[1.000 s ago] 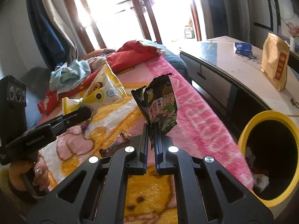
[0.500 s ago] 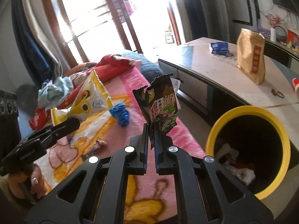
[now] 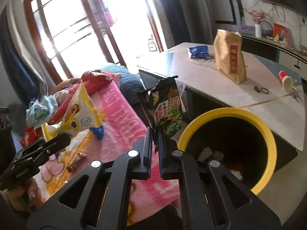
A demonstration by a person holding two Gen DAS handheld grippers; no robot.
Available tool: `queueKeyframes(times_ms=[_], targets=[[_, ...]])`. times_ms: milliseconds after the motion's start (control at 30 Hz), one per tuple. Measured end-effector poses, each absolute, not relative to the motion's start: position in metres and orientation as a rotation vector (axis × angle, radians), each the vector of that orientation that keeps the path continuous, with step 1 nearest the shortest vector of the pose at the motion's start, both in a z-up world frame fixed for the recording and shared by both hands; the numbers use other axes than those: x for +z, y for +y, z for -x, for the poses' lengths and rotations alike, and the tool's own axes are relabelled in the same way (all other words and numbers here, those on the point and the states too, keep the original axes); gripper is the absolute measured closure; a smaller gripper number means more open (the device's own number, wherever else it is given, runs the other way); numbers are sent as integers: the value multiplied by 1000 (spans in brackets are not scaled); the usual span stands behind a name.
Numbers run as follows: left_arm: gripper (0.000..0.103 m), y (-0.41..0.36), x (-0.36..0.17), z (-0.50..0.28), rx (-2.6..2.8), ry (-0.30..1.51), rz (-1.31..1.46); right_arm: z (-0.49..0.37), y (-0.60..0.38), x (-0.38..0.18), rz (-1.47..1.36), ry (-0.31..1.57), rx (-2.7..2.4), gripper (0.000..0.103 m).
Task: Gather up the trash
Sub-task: 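Carry the yellow-white bag and green snack bag over the bin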
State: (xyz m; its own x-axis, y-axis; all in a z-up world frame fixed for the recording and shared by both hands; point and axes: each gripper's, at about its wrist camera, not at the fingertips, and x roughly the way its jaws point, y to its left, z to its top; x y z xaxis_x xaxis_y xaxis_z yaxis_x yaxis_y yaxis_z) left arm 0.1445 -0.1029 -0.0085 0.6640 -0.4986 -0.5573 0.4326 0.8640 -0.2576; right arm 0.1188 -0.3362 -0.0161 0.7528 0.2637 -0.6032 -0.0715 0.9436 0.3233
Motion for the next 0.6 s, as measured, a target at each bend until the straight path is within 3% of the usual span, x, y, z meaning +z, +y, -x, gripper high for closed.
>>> queueKeyframes(times_ms=[600], targets=[[74, -171, -23, -149, -652, 691, 29, -114, -402, -25, -362, 703, 19, 100]])
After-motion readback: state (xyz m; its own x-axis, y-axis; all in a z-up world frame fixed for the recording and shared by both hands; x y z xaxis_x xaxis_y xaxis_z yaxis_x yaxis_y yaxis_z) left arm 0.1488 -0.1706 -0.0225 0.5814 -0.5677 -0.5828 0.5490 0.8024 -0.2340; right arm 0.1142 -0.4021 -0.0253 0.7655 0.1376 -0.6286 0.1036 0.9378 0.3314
